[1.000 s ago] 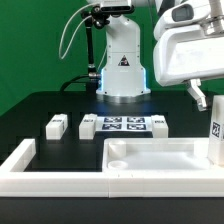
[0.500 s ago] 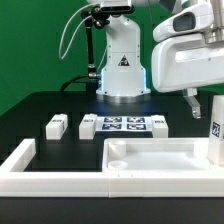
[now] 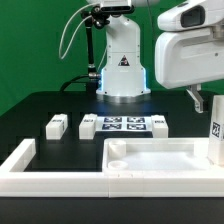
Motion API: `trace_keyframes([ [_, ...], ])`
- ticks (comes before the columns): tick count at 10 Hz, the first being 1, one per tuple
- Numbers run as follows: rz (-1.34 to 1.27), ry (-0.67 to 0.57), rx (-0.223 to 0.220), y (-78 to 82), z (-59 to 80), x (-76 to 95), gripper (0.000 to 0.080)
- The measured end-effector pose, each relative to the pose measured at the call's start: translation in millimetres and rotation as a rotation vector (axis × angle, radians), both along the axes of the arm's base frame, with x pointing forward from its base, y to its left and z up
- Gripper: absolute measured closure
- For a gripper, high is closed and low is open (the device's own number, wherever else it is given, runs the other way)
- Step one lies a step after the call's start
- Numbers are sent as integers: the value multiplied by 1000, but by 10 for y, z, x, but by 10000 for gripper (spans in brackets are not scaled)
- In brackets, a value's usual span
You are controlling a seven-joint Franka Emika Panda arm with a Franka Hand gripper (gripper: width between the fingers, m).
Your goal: Assemble desk
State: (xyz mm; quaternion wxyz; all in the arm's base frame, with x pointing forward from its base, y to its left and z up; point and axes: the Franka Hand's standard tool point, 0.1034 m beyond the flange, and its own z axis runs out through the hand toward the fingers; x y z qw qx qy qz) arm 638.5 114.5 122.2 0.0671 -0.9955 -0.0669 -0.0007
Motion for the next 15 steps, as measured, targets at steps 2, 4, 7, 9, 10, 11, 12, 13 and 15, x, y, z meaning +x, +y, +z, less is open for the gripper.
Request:
trace_keyframes([
  [2, -41, 6, 0, 5, -3, -2, 285],
  [4, -170, 23, -1, -2, -1, 1, 499],
  [7, -371, 42, -1, -4, 5, 14, 499],
  [9, -678, 56, 12, -15, -3, -5, 499],
  [10, -848, 69, 29, -10, -8, -1, 499],
  [11, -1008, 83, 43, -2, -9, 12, 499],
  [12, -1114, 104, 61, 2, -8, 15, 499],
  [13, -1184, 125, 75, 11, -7, 14, 499],
  [15, -1147, 120, 74, 37, -15, 7, 275],
])
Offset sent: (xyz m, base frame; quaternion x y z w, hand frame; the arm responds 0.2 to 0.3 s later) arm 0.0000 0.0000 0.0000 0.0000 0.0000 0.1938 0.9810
